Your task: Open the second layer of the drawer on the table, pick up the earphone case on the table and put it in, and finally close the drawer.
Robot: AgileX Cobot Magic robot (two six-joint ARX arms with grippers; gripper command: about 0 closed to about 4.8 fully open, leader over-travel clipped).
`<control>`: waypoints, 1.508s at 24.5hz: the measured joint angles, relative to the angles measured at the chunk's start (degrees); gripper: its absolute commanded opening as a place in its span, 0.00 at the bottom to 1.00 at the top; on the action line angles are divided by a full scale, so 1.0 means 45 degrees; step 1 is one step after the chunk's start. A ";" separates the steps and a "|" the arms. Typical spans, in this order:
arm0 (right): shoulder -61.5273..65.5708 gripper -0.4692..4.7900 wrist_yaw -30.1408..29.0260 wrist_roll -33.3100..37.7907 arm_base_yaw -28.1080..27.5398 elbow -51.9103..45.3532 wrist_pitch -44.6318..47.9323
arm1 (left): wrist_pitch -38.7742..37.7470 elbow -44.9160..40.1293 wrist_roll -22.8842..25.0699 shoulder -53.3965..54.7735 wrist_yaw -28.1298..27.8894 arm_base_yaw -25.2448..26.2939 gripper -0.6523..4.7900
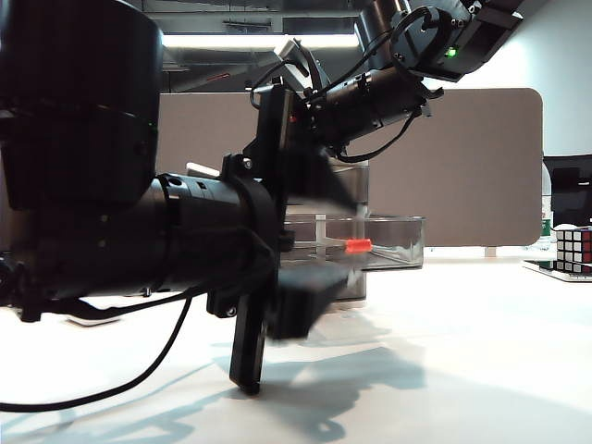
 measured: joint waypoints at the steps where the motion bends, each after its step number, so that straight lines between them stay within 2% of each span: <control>1: 0.0000 0.08 0.0000 0.0000 0.0005 0.0000 0.0000 | 0.0000 0.0000 0.0209 0.0000 0.0223 0.0005 0.52; 4: 0.0000 0.08 0.0000 0.0000 0.0000 0.0000 0.0000 | 0.0005 -0.0015 0.0583 -0.0005 0.0947 0.0024 0.64; 9: 0.0000 0.08 -0.0005 0.0000 0.0005 0.0005 -0.0005 | -0.0005 -0.1214 0.1195 -0.1112 0.1928 -0.0019 0.63; 11: 0.0000 0.08 0.0000 -0.0005 0.0000 0.0005 -0.0039 | -0.0015 -0.2608 0.1792 -0.2535 0.1078 -0.0010 0.61; 12: 0.0000 0.08 -0.0005 0.0000 0.0000 0.0005 -0.0044 | -0.0015 -0.3347 0.2093 -0.3677 0.0194 0.0015 0.59; 13: -0.0005 0.08 0.0000 0.0000 -0.0005 0.0005 -0.0049 | -0.0015 -0.3721 0.2312 -0.4167 -0.0321 0.0024 0.51; 15: -0.0005 0.08 -0.0019 0.0000 -0.0005 0.0005 -0.0049 | -0.0015 -0.4969 0.3487 -0.5566 -0.1506 0.0321 0.50; 17: -0.0005 0.08 0.0010 -0.0005 -0.0005 0.0005 -0.0092 | -0.0019 -0.5061 0.4498 -0.5872 -0.1569 0.0704 0.50; 18: -0.0010 0.08 -0.0010 -0.0005 -0.0005 0.0015 -0.0097 | -0.0019 -0.4979 0.5795 -0.6037 -0.1243 0.1117 0.50; 23: -0.0015 0.08 -0.0427 -0.0010 0.0039 0.0019 -0.0155 | -0.0015 -0.4736 0.8252 -0.6071 -0.0850 0.2560 0.52; 26: -0.0053 0.08 -0.0525 -0.0010 0.0029 0.0019 -0.0253 | -0.0015 -0.4605 0.9651 -0.6071 -0.0180 0.4129 0.52; 29: -0.0078 0.08 -0.0685 -0.0010 0.0019 0.0010 -0.0321 | -0.0015 -0.4362 1.0069 -0.6076 0.1273 0.5872 0.53; 30: -0.0102 0.08 -0.0714 -0.0005 0.0015 0.0000 -0.0393 | -0.0015 -0.4289 1.0127 -0.6067 0.1559 0.6144 0.58; 32: -0.0170 0.08 -0.0733 -0.0010 0.0024 0.0000 -0.0568 | -0.0019 -0.4002 1.0622 -0.6076 0.2191 0.7028 0.63; 35: -0.0267 0.08 -0.0729 -0.0010 0.0024 -0.0024 -0.0748 | -0.0024 -0.3779 1.1196 -0.6076 0.3099 0.8388 0.64; 37: -0.0311 0.08 -0.0729 -0.0015 0.0024 -0.0029 -0.0899 | -0.0301 -0.3789 1.1934 -0.6076 0.3886 0.9228 0.73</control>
